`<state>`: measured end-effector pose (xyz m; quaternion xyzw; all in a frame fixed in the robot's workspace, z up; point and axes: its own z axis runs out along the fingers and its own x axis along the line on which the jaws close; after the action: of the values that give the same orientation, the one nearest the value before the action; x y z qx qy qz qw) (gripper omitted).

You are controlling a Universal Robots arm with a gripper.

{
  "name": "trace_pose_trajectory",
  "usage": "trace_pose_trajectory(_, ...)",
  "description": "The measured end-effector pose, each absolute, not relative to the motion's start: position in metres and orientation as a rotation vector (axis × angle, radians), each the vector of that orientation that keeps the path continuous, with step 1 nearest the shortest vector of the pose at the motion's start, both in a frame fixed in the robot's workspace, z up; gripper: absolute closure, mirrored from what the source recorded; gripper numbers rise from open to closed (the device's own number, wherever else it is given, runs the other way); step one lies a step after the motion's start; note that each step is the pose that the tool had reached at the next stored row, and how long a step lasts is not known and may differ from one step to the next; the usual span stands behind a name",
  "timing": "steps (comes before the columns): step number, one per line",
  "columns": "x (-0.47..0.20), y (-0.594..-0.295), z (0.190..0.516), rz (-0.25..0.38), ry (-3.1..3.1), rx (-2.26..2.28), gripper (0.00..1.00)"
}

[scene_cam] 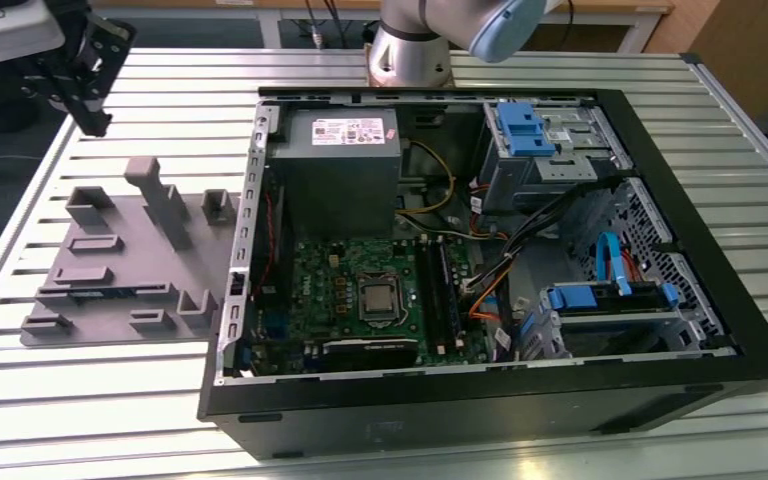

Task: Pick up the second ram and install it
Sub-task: 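Reach for the second ram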

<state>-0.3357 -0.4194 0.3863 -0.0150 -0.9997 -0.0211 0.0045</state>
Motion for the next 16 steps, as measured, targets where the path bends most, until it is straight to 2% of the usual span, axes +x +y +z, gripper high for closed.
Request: trace_pose_trajectory(16, -0.35, -0.42, 0.385, -0.066, -3.131, -0.047, 0.89)
